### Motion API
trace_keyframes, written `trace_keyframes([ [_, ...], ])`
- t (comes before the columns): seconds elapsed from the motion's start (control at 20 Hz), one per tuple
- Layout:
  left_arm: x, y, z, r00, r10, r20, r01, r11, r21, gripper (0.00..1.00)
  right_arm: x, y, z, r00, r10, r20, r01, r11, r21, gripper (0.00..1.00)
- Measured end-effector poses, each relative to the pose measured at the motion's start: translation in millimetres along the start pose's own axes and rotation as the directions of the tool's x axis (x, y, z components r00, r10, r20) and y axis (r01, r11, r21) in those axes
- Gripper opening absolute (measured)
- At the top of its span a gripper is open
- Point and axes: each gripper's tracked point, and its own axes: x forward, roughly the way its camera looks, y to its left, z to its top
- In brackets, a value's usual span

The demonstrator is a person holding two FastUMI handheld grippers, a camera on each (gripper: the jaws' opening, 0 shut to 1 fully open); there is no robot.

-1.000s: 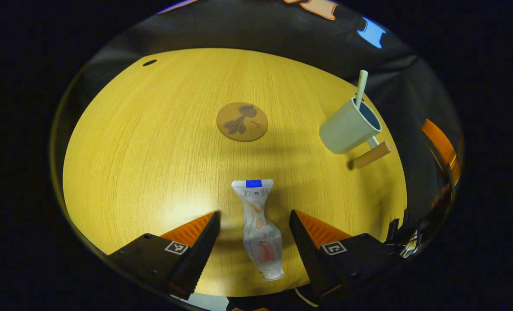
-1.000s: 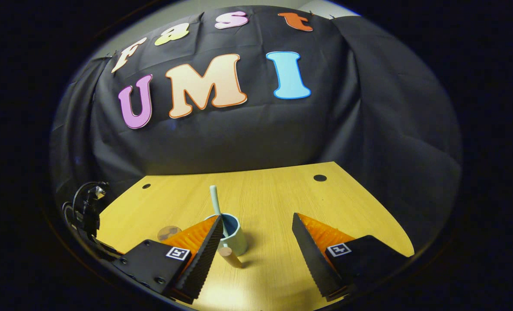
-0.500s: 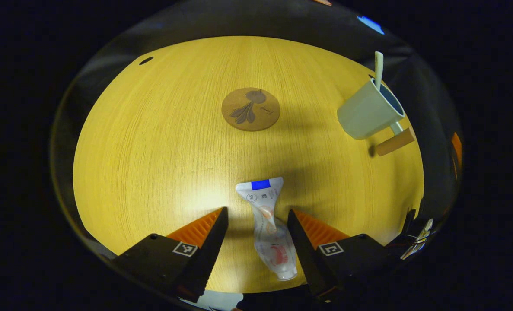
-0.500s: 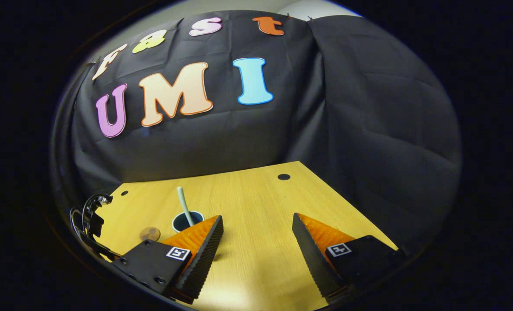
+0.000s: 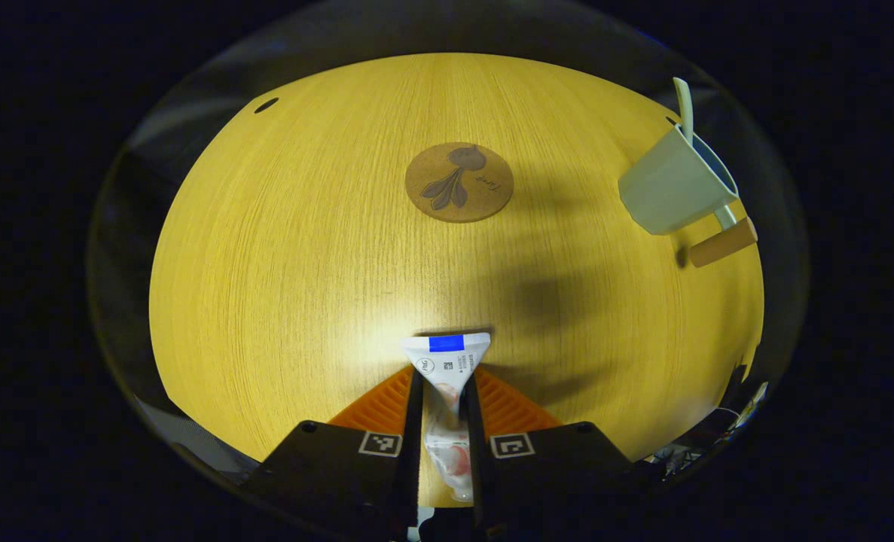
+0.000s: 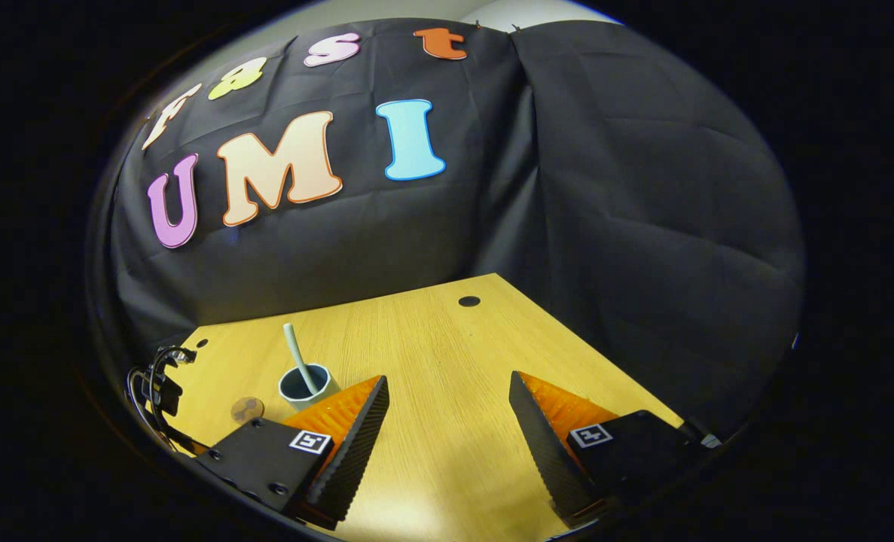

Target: Put the toothbrush and toothpaste on the desktop into the cup, then pick up the cup and place it on the coaster on the desktop.

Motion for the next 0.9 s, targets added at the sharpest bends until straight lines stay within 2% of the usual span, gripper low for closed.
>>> trace_keyframes([
  [0.1,-0.1,0.2,0.9,1.0,0.002,0.005,-0.002,1.0,0.009,0.19,-1.6,0.0,-2.9,1.0,-0.004,-0.002,0.004,1.0,-0.003,0.99],
  [0.3,-0.9,-3.0,3.3,0.999,-0.025,0.042,0.025,1.0,-0.013,0.14,-1.5,-3.7,-7.5,1.0,-0.013,-0.018,0.013,1.0,0.006,0.99],
  [0.4,-2.3,-5.4,6.3,0.995,-0.067,0.076,0.07,0.997,-0.032,0.1,-3.3,-6.2,-8.0,1.0,-0.02,-0.017,0.02,1.0,0.013,0.95],
  [0.5,-4.3,-6.9,7.9,0.989,-0.113,0.1,0.12,0.99,-0.071,0.06,-5.8,-9.6,-11.0,0.999,-0.024,-0.026,0.025,1.0,0.018,0.99],
  [0.65,-8.9,-9.3,10.5,0.974,-0.174,0.145,0.188,0.979,-0.083,0.04,-9.6,-17.4,-6.7,0.999,-0.035,-0.019,0.036,0.999,0.01,0.99],
  [0.7,-11.9,-9.5,14.7,0.966,-0.192,0.171,0.207,0.975,-0.078,0.04,-11.1,-19.0,-5.0,0.999,-0.039,-0.017,0.039,0.999,0.009,0.95],
  [0.75,-15.7,-10.1,18.9,0.958,-0.204,0.2,0.221,0.973,-0.071,0.01,-11.3,-20.1,-4.0,0.999,-0.042,-0.016,0.043,0.999,0.009,0.99],
  [0.9,-33.2,-22.7,31.1,0.933,-0.228,0.279,0.248,0.968,-0.037,0.03,-12.7,-23.4,-4.2,0.999,-0.044,-0.026,0.044,0.999,0.015,0.99],
])
